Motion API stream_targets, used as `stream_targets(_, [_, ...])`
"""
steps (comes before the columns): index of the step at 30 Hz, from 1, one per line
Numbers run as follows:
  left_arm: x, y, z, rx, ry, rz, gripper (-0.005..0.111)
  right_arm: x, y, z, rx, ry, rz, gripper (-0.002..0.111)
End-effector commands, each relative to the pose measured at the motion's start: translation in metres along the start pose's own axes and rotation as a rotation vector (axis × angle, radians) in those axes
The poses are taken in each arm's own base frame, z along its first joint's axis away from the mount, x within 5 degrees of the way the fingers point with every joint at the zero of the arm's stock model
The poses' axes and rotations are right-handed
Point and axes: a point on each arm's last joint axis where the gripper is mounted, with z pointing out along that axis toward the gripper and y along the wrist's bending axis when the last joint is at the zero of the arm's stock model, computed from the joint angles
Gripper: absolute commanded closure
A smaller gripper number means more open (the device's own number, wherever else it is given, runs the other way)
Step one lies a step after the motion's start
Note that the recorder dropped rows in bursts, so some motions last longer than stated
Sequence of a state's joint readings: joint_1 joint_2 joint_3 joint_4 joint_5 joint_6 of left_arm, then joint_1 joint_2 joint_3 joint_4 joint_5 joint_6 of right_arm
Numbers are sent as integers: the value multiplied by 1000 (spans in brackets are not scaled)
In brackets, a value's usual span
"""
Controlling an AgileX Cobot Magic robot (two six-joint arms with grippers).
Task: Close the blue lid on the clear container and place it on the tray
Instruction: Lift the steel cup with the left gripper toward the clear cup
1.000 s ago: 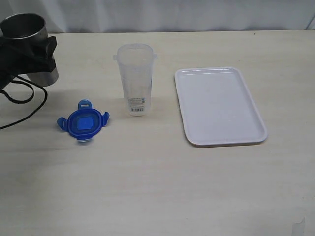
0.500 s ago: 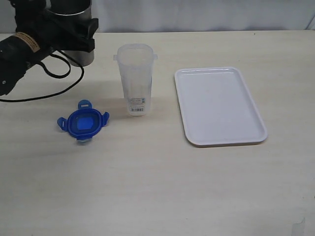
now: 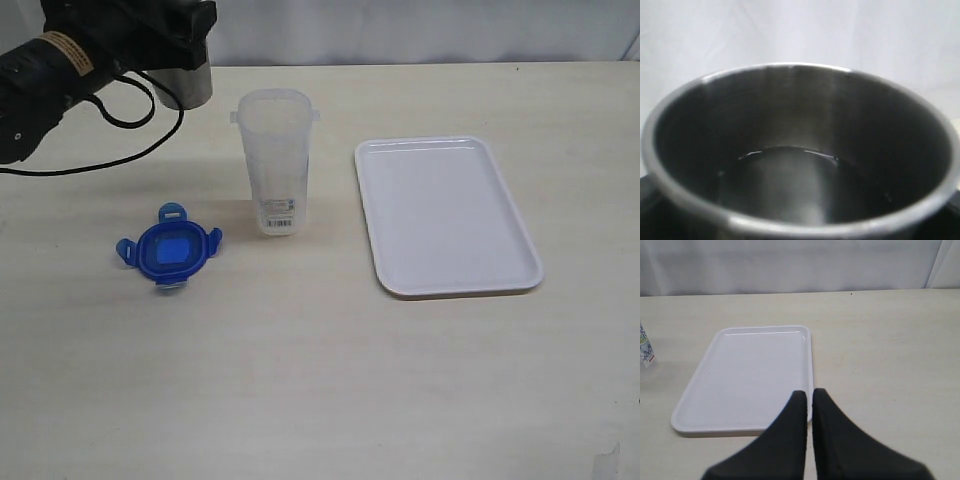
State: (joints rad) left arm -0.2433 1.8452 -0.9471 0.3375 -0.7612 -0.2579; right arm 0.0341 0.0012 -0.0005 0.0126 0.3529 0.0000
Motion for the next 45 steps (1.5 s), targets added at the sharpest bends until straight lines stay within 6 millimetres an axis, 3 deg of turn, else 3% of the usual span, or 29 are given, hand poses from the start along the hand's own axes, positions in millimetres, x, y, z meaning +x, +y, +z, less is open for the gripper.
stream_targets(1, [-21, -4, 1, 38, -121, -4, 107, 0, 0, 0, -3, -6, 2, 104])
stream_targets(13, [-18, -27, 3, 162, -92, 86, 107, 0, 0, 0, -3, -6, 2, 104])
stream_targets(23, [-3, -30, 6, 206, -53, 158, 107, 0, 0, 0, -3, -6, 2, 104])
stream_targets(45, [-4, -35, 5, 240, -101, 413, 107, 0, 0, 0, -3, -6, 2, 104])
